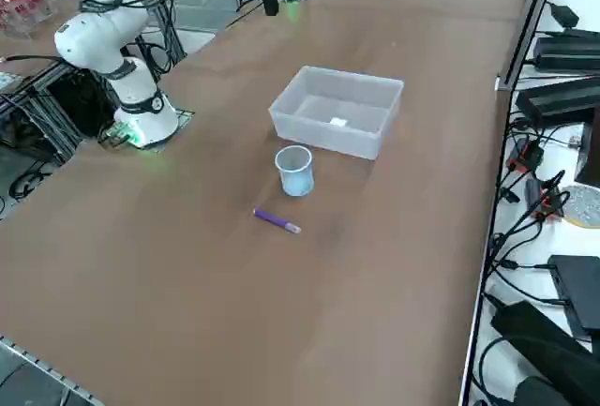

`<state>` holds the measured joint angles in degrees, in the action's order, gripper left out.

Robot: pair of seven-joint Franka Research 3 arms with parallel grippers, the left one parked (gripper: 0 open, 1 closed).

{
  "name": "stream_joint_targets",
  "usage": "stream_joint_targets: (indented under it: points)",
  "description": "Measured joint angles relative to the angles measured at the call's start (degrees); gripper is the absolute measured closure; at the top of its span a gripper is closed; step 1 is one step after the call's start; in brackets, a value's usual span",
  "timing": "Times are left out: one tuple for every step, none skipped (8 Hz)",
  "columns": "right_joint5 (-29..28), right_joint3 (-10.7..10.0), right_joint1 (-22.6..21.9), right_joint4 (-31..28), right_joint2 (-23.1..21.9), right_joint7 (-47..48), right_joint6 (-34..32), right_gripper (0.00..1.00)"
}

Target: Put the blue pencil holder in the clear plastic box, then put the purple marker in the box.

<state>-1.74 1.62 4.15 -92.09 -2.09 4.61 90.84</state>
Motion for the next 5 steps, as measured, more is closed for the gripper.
stream_joint_targets:
  points:
    - [0.0,0.0,0.0,0.0,0.0,0.0,-0.1,0.01]
    - [0.0,0.1,0.0,0.1,0.0,0.0,-0.1,0.01]
    - [0.0,0.1,0.0,0.2,0.0,0.0,-0.1,0.01]
    - [0.0,0.1,0.0,0.2,0.2,0.2,-0.1,0.01]
    - [0.2,0.1,0.0,0.2,0.7,0.2,-0.1,0.01]
